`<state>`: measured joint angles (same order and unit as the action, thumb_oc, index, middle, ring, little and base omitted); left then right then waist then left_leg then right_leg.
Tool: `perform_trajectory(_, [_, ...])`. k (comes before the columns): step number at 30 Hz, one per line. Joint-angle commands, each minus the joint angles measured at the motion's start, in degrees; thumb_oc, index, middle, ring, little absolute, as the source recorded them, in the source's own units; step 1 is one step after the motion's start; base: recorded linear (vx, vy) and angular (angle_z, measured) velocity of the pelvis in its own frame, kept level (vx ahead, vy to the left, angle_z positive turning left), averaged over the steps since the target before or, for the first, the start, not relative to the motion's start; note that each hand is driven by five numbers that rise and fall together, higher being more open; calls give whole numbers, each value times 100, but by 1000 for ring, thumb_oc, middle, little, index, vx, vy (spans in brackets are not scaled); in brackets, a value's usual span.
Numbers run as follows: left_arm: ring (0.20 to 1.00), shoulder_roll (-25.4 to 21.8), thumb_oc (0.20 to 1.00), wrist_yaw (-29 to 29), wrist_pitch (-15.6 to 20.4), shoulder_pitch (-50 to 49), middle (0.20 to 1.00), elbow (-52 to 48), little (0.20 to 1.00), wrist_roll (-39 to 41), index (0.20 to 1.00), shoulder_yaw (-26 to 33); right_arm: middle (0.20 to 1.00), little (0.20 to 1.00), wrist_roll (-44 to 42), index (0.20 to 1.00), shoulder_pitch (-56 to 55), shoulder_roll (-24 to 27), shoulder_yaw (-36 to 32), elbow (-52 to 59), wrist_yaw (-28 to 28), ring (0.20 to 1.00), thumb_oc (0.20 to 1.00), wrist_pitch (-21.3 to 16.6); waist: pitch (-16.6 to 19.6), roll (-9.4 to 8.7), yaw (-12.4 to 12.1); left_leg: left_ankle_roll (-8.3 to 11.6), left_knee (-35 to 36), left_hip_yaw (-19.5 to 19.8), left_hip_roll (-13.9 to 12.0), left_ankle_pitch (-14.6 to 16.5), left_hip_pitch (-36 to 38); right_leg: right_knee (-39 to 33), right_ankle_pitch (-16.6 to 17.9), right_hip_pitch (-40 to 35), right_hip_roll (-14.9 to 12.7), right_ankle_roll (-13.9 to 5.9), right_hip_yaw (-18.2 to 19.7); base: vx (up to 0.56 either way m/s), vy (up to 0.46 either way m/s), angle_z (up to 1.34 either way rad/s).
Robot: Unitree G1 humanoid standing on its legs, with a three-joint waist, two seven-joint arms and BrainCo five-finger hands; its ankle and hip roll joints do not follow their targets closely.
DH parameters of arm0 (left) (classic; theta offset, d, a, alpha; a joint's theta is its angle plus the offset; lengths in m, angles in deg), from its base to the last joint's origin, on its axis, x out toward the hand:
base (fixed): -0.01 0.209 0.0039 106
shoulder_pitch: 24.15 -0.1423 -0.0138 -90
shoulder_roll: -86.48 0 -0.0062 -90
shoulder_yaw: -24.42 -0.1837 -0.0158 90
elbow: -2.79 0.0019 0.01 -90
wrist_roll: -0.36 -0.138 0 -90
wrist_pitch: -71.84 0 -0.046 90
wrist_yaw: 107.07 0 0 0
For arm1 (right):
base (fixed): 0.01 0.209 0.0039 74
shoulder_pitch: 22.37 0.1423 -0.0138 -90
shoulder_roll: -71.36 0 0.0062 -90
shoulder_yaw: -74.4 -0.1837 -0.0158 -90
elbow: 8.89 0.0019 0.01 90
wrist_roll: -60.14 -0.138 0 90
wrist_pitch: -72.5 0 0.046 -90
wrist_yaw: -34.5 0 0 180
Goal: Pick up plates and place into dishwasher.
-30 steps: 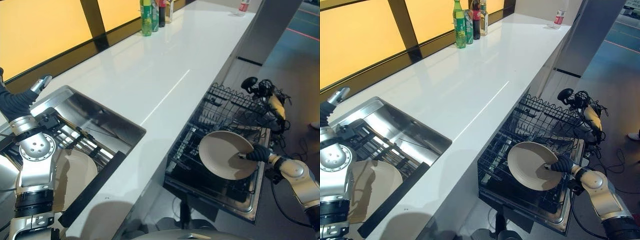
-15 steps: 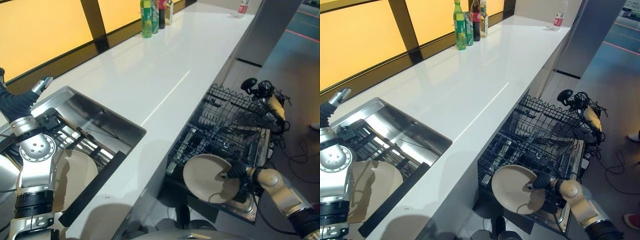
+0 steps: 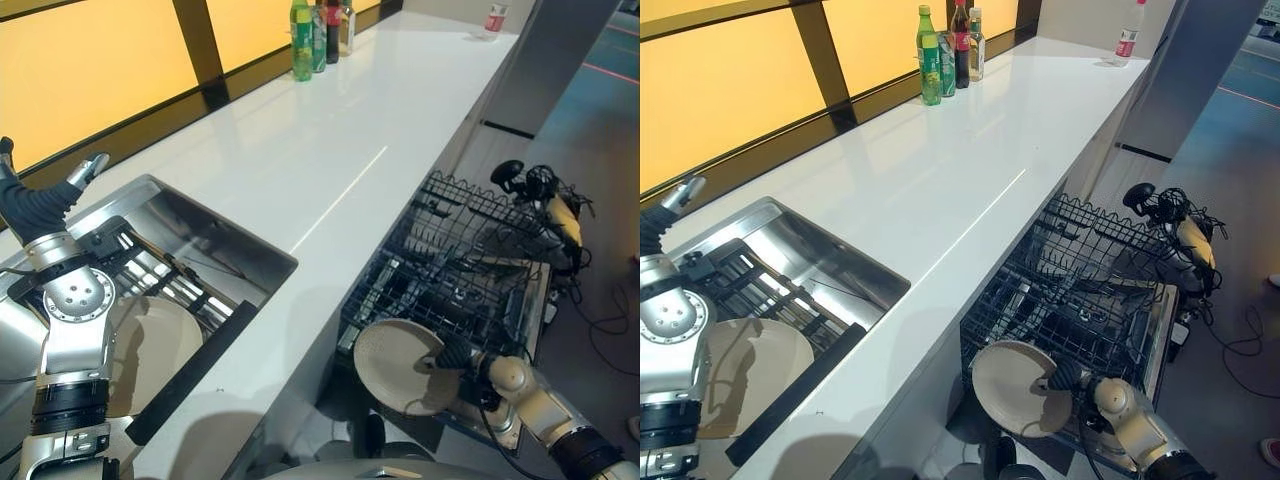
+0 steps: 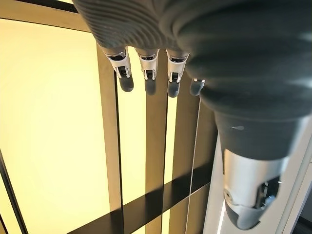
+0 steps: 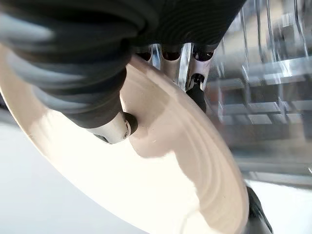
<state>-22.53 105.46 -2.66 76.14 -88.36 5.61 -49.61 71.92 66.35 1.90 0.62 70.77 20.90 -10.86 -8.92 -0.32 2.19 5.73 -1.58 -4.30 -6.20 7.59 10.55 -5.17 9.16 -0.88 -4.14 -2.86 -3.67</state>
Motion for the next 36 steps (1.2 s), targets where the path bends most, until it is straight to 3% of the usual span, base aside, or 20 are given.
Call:
perform_trajectory(1, [1000,-474,1000,66,266,33,1000,-59,1000,-155,1000,-260,200,200,233,200,490,476,-883,393,1154,200,200,-299,293,-37,-40,-13,-2,241,-142,-559,-806,885,-1303,-391,-517,-540,20,0,0,0])
perform_trajectory(5, [1000,-397,1000,16,246,-115,1000,-129,1000,-163,1000,-74,200,200,802,200,575,741,-1447,798,1579,200,200,-326,321,-4,-1,-33,1,198,-129,-533,-774,911,-1327,-379,-493,-534,85,15,15,-1])
perform_trajectory(10, [1000,-388,1000,-149,156,-191,1000,-175,1000,-114,1000,112,200,200,975,200,464,984,-1812,663,1591,200,200,-456,396,-16,21,-40,13,169,-112,-520,-747,897,-1330,-389,-486,-528,103,43,13,0])
perform_trajectory(15, [1000,-360,1000,-283,106,-289,1000,-262,1000,-99,1000,215,200,200,1100,200,287,921,-1923,421,1577,200,200,-580,423,-27,18,-44,26,188,-103,-519,-732,890,-1339,-410,-478,-510,78,44,-14,-1])
perform_trajectory(25, [1000,-341,1000,-271,6,-207,1000,-342,1000,-130,1000,59,200,200,1301,200,220,671,-1269,-29,1132,200,200,-619,301,30,10,-24,-42,223,-102,-556,-833,900,-1330,-369,-492,-485,55,0,0,0])
perform_trajectory(36, [1000,-263,1000,-219,0,-152,1000,-290,1000,-174,1000,-62,200,200,1408,200,234,520,-620,-29,691,200,200,-922,137,98,3,7,-139,275,-91,-592,-990,953,-1330,-262,-514,-487,99,0,0,0])
